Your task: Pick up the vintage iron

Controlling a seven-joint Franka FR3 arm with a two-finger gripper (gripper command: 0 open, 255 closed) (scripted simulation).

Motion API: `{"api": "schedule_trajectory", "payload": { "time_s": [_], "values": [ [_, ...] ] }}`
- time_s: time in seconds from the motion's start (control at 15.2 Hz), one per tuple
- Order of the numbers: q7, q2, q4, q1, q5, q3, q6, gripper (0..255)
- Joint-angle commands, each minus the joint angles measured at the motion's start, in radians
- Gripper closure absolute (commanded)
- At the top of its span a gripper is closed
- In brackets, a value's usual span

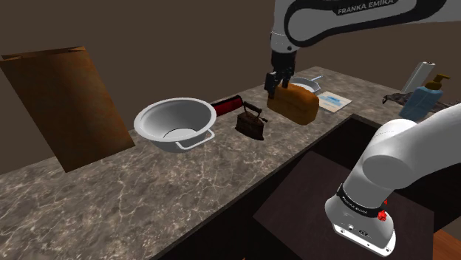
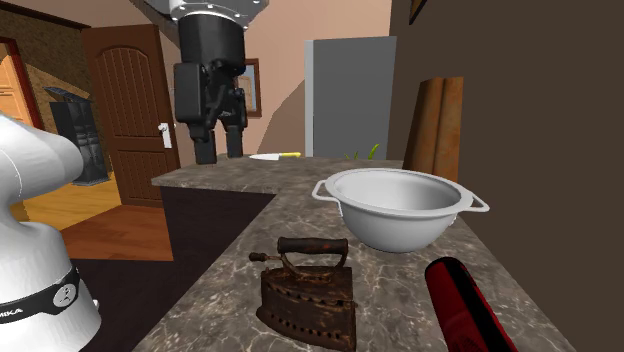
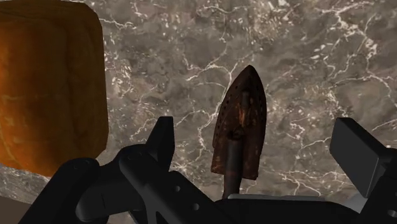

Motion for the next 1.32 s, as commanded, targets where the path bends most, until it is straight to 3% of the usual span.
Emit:
{"api": "schedule_trajectory", "payload": {
  "time_s": [0.0, 0.53, 1.19, 1.25],
  "values": [
    [0.005, 0.067, 0.0, -0.008, -0.006, -0.006, 0.07, 0],
    [0.043, 0.359, 0.065, -0.03, -0.028, -0.013, 0.295, 0],
    [0.064, 0.428, 0.015, -0.035, -0.043, -0.013, 0.414, 0],
    [0.064, 0.428, 0.015, -0.035, -0.043, -0.013, 0.413, 255]
  ]
}}
